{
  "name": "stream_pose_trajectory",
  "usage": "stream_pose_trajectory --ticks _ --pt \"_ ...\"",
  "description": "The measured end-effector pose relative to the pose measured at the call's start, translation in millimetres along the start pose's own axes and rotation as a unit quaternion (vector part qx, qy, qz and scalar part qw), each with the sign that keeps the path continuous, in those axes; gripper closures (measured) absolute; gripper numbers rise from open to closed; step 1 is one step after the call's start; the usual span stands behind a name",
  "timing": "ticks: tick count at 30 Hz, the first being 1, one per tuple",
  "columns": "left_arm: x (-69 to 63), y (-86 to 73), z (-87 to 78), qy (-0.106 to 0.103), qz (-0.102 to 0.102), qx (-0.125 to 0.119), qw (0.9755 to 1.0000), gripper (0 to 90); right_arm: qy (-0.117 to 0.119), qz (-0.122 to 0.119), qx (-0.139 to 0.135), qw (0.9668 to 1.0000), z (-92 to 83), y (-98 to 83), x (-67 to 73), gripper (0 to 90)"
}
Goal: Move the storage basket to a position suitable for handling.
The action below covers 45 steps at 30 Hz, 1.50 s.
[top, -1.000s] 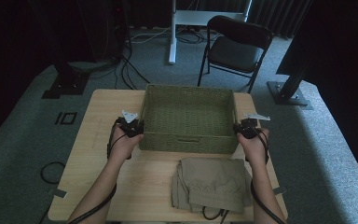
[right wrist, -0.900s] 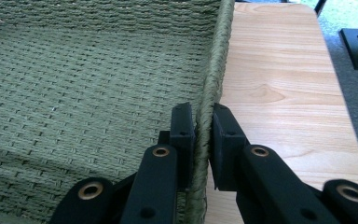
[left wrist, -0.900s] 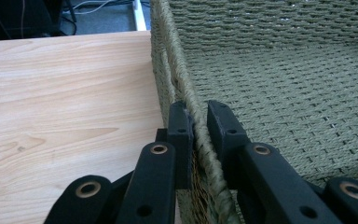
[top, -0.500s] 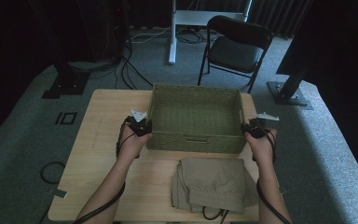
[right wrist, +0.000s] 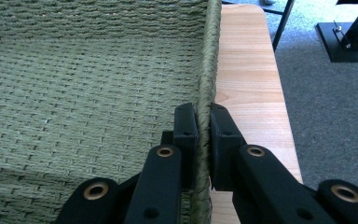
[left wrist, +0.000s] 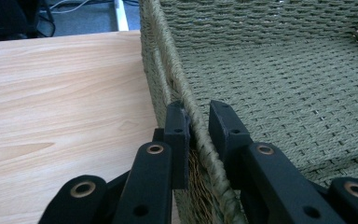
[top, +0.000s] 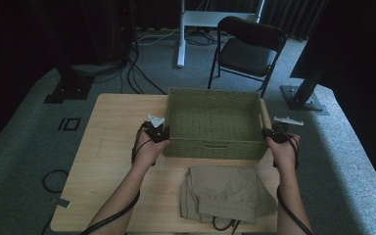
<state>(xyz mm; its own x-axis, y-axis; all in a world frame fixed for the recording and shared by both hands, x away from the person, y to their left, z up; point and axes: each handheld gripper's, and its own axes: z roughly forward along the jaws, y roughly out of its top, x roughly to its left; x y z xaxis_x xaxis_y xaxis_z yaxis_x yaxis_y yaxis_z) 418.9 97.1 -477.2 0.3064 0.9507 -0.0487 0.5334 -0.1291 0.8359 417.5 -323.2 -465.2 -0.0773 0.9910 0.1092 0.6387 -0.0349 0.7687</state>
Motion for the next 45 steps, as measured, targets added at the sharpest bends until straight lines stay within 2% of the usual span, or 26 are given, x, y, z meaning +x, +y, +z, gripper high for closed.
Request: stream_pose_trajectory --ticks 7,14,18,20,21,22,23,25,28,29,30,32,34,36,38,41,45 --pt "-9.1 1.8 3.0 -0.003 0.003 0.002 1.0 78.7 -0.003 0.009 -0.004 0.9999 -1.0 -0.4 -9.2 83.8" --pt "-9.8 0.5 -0.8 -0.003 0.011 0.008 0.9999 78.0 0.0 0.009 -0.004 1.0 -1.9 -1.3 -10.8 84.0" --pt "-8.1 1.0 -1.5 -0.015 0.011 0.014 0.9997 75.5 0.008 0.014 -0.001 0.9999 -2.2 -0.5 -12.6 82.5" --pt "-6.5 1.6 -1.8 -0.022 0.01 0.014 0.9996 72.5 0.018 0.018 -0.003 0.9997 -2.2 -0.6 -14.1 76.5" --pt "-4.9 2.2 -1.7 -0.038 0.0 0.013 0.9992 65.8 0.022 0.022 -0.006 0.9995 -2.5 -0.7 -14.5 73.8" --pt "-4.2 2.3 -1.2 -0.049 -0.008 0.01 0.9987 54.6 0.021 0.018 -0.01 0.9996 -2.9 -0.7 -14.5 69.1" --pt "-3.8 2.4 -1.1 -0.052 -0.009 0.013 0.9985 50.4 0.024 0.014 -0.016 0.9995 -3.0 -0.4 -14.3 64.5" --pt "-2.3 2.9 -0.8 -0.057 0.009 0.006 0.9983 40.4 0.034 0.004 -0.024 0.9991 -3.3 1.2 -13.8 56.2" --pt "-2.7 5.6 -2.5 -0.07 0.028 0.008 0.9971 31.1 0.051 -0.016 -0.038 0.9978 -3.8 4.8 -10.8 43.8" --pt "-2.7 6.8 -3.5 -0.071 0.032 0.008 0.9969 31.9 0.048 -0.015 -0.046 0.9977 -4.4 5.6 -10.5 41.5" --pt "-2.6 8.5 -4.5 -0.076 0.038 0.006 0.9964 28.2 0.043 -0.009 -0.052 0.9977 -5.5 6.8 -10.3 41.3" --pt "-3.1 11.4 -7.2 -0.091 0.04 0.001 0.9951 25.6 0.051 0.002 -0.056 0.9971 -7.5 8.7 -10.9 37.6" --pt "-3.0 14.2 -10.0 -0.101 0.045 0.004 0.9939 24.9 0.061 0.0 -0.064 0.9961 -9.0 9.7 -10.3 30.9" --pt "-2.6 16.5 -12.9 -0.111 0.044 0.003 0.9928 19.1 0.065 0.0 -0.066 0.9958 -10.8 9.8 -9.1 25.6" --pt "-2.1 18.5 -16.0 -0.119 0.048 -0.018 0.9915 19.1 0.072 -0.007 -0.065 0.9952 -12.7 9.6 -6.9 19.8" --pt "0.3 19.3 -19.7 -0.116 0.065 -0.02 0.9909 19.1 0.082 -0.022 -0.067 0.9941 -15.4 8.7 -3.2 13.4" --pt "3.7 16.9 -22.4 -0.127 0.049 -0.005 0.9907 19.1 0.081 -0.036 -0.071 0.9936 -19.7 6.5 2.2 13.6"
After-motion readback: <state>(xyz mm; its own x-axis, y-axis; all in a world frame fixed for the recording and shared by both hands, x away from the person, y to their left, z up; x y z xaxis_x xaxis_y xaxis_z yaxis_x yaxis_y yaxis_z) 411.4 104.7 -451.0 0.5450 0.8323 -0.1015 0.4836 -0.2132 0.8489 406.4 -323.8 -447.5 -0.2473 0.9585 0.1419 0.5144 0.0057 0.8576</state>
